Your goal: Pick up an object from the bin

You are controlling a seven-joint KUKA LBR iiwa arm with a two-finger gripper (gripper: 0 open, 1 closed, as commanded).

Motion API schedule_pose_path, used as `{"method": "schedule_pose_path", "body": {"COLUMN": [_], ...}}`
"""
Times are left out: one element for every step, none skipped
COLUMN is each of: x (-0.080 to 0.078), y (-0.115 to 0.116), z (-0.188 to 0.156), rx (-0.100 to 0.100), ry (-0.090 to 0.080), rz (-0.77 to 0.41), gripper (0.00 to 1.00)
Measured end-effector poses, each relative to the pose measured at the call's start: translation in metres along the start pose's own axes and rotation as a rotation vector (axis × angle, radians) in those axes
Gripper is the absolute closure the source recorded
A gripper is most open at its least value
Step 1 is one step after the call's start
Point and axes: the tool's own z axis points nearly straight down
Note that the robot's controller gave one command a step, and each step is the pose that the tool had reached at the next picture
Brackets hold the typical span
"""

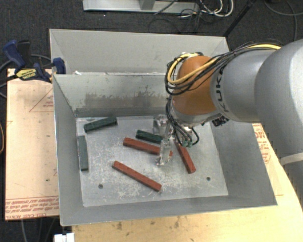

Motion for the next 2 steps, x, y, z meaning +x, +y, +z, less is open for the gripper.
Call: {"method": "schedule_pose_path", "body": {"x": [-0.002,-0.001], "y": [0.000,-0.004], "z": [-0.006,-0.142], "rx": [0.000,0.000], "ry": [-0.003,-0.013], "rz": [0.000,-0.004], "gripper": [1.00,1.00]}}
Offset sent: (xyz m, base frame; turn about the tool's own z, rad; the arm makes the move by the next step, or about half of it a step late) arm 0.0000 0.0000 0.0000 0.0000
